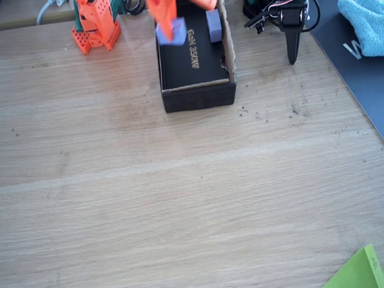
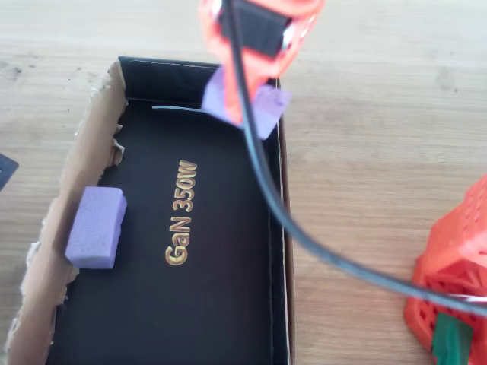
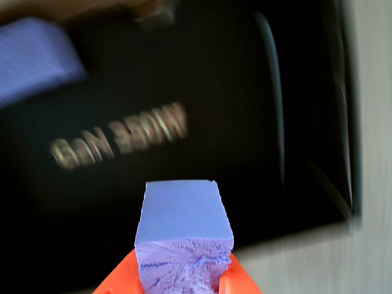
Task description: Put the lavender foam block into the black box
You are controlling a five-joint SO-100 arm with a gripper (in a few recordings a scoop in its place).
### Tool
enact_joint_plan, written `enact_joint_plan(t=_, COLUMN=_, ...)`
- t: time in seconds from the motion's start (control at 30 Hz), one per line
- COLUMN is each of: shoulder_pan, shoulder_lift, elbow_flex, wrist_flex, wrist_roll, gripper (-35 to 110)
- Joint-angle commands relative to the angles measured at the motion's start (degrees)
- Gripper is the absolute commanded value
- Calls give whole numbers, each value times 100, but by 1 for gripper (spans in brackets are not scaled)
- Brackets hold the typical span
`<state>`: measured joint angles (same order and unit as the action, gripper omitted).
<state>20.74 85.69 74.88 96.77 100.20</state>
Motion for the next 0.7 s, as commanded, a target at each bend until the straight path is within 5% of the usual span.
enact_joint_plan(t=0.0, shoulder_pan=-193, shoulder_lift=-422, elbow_flex=-1055, wrist_flex=176, wrist_roll=123, gripper=0)
enact_joint_plan(t=0.17, shoulder_pan=-343, shoulder_lift=-1362, elbow_flex=-2602, wrist_flex=615, wrist_roll=-132, gripper=1)
enact_joint_plan(t=0.33, shoulder_pan=-352, shoulder_lift=-1318, elbow_flex=-2628, wrist_flex=123, wrist_roll=-940, gripper=38)
enact_joint_plan(t=0.67, shoulder_pan=-202, shoulder_lift=-1274, elbow_flex=-2470, wrist_flex=167, wrist_roll=-1081, gripper=40)
